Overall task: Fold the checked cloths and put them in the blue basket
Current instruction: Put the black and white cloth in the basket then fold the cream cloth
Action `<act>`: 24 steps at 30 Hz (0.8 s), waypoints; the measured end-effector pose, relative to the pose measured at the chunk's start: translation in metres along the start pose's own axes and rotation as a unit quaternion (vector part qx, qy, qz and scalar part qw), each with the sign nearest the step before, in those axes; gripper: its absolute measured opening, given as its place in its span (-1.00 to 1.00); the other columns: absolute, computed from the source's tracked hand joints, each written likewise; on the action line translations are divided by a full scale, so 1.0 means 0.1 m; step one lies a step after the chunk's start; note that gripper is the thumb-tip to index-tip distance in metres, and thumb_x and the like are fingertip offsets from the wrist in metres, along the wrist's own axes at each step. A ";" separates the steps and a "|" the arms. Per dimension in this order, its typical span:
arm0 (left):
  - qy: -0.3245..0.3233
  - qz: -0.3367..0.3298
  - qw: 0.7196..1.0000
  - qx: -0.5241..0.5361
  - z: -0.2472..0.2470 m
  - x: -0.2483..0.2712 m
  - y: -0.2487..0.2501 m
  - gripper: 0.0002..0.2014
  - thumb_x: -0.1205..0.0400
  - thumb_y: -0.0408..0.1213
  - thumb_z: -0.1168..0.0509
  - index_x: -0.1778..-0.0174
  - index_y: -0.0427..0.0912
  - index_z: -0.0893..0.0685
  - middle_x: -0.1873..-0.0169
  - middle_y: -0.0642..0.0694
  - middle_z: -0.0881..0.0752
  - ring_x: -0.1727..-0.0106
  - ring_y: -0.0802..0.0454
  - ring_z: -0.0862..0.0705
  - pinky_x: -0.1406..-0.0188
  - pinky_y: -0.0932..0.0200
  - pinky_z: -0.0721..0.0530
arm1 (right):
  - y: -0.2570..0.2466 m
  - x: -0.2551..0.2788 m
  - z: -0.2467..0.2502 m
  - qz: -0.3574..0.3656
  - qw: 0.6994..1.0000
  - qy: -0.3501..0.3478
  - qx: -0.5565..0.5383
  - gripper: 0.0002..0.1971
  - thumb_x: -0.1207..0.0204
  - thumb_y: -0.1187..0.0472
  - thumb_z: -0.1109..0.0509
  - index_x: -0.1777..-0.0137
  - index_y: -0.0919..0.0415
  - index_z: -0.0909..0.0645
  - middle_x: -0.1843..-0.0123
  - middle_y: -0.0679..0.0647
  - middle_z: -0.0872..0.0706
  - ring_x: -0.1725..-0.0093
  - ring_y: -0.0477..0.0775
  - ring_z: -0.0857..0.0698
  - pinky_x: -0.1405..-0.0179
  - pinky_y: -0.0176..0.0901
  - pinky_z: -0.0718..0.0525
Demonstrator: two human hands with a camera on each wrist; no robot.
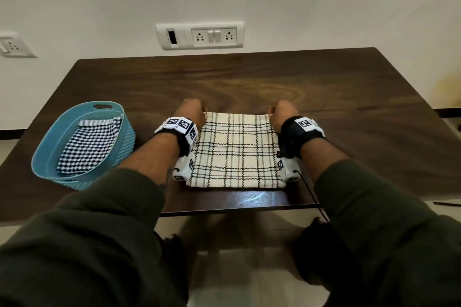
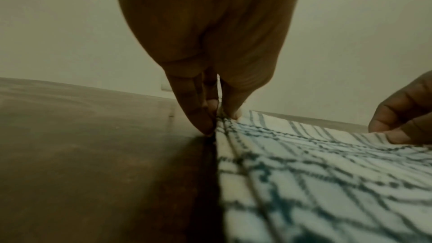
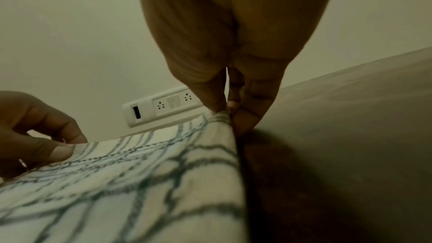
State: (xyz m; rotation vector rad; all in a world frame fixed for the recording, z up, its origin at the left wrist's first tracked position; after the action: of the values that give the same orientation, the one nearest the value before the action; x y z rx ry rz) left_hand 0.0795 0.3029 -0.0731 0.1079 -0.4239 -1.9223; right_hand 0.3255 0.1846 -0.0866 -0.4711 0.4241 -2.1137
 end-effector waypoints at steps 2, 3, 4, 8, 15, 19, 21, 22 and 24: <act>0.003 0.000 1.000 -0.016 -0.03 -0.03 0.00 -0.81 -0.64 -0.21 -0.35 -0.11 -0.10 -0.78 -0.18 -0.31 -0.72 -0.10 -0.29 -0.74 -0.12 0.07 -0.65 | -0.01 -0.01 -0.01 0.000 1.000 0.008 0.023 -0.77 -0.57 0.38 -0.28 -0.07 0.32 -0.75 -0.07 0.29 -0.79 -0.10 0.33 -0.75 -0.09 0.01 -0.72; 0.005 -0.001 1.000 -0.024 -0.04 -0.04 0.00 -0.81 -0.64 -0.20 -0.35 -0.12 -0.10 -0.77 -0.19 -0.32 -0.71 -0.12 -0.30 -0.74 -0.12 0.06 -0.66 | -0.01 -0.01 0.00 0.002 0.999 0.010 0.035 -0.76 -0.57 0.39 -0.26 -0.09 0.32 -0.75 -0.08 0.29 -0.79 -0.11 0.33 -0.75 -0.08 0.01 -0.71; 0.007 0.000 0.999 -0.033 -0.05 -0.04 0.01 -0.80 -0.64 -0.20 -0.34 -0.13 -0.11 -0.77 -0.19 -0.32 -0.71 -0.13 -0.30 -0.73 -0.13 0.05 -0.66 | -0.01 -0.01 -0.02 0.004 0.999 0.007 0.046 -0.75 -0.57 0.40 -0.25 -0.10 0.31 -0.74 -0.09 0.30 -0.79 -0.11 0.34 -0.75 -0.08 0.01 -0.70; 0.023 -0.018 0.996 -0.083 -0.06 -0.01 0.07 -0.68 -0.64 -0.20 -0.31 -0.26 -0.26 -0.66 -0.27 -0.31 -0.65 -0.25 -0.34 -0.66 -0.21 -0.07 -0.62 | -0.08 0.07 -0.01 0.018 0.995 0.006 0.094 -0.73 -0.56 0.39 -0.26 -0.21 0.32 -0.64 -0.24 0.31 -0.70 -0.22 0.37 -0.68 -0.13 0.04 -0.65; -0.026 -0.284 0.941 -0.179 -0.45 0.56 0.65 -0.45 -0.69 -0.02 -0.22 -0.61 -0.07 -0.36 -0.59 -0.12 -0.39 -0.56 -0.17 -0.40 -0.52 -0.14 -0.41 | -0.59 0.73 -0.68 0.177 0.960 -0.107 0.191 -0.34 -0.67 -0.04 -0.17 -0.72 0.09 -0.09 -0.76 0.10 -0.06 -0.73 0.23 -0.01 -0.61 0.44 -0.04; -0.132 -0.153 0.952 -0.232 -0.74 0.67 0.08 -0.31 -0.74 0.22 0.10 -0.75 0.02 0.08 -0.75 0.00 0.13 -0.75 -0.07 0.08 -0.68 -0.25 0.06 | -0.16 0.83 -0.86 0.102 0.953 -0.179 0.221 -0.19 -0.63 -0.39 0.07 -0.75 -0.04 0.24 -0.76 -0.01 0.34 -0.73 0.17 0.32 -0.61 0.44 0.33; -0.130 -0.109 0.958 -0.232 -0.66 0.73 -0.15 -0.32 -0.75 0.20 0.14 -0.76 0.01 0.10 -0.74 0.00 0.18 -0.75 -0.09 0.13 -0.67 -0.27 0.12 | 0.12 0.84 -0.71 0.043 0.957 -0.171 0.230 -0.12 -0.57 -0.46 0.12 -0.74 0.00 0.29 -0.75 0.04 0.38 -0.72 0.19 0.34 -0.58 0.46 0.37; -0.123 -0.099 0.959 -0.236 -0.60 0.77 -0.20 -0.34 -0.76 0.15 0.13 -0.76 0.00 0.09 -0.75 -0.01 0.17 -0.75 -0.10 0.14 -0.67 -0.27 0.14 | 0.23 0.86 -0.61 0.016 0.956 -0.165 0.241 -0.09 -0.56 -0.47 0.13 -0.74 0.04 0.31 -0.74 0.07 0.39 -0.72 0.19 0.35 -0.58 0.46 0.38; -0.097 -0.109 0.957 -0.251 -0.53 0.86 -0.12 -0.37 -0.76 0.00 0.08 -0.75 -0.05 0.05 -0.75 -0.06 0.12 -0.75 -0.12 0.14 -0.68 -0.28 0.14 | 0.27 0.93 -0.47 -0.010 0.952 -0.144 0.269 -0.10 -0.60 -0.40 0.11 -0.74 0.13 0.31 -0.74 0.12 0.40 -0.72 0.22 0.37 -0.57 0.49 0.38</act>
State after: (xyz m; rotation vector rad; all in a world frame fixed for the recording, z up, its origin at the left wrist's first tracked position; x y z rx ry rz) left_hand 0.0503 0.2150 -0.1153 -0.3841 -0.0413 -2.2105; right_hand 0.2733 0.0984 -0.1239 -0.4487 -0.3241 -2.0290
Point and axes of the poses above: each hand's wrist, its own x-axis away from the middle knuckle, its own z-axis out of the back of the hand, y = z × x, the point moved 10 cm from there along -x, towards the middle knuckle
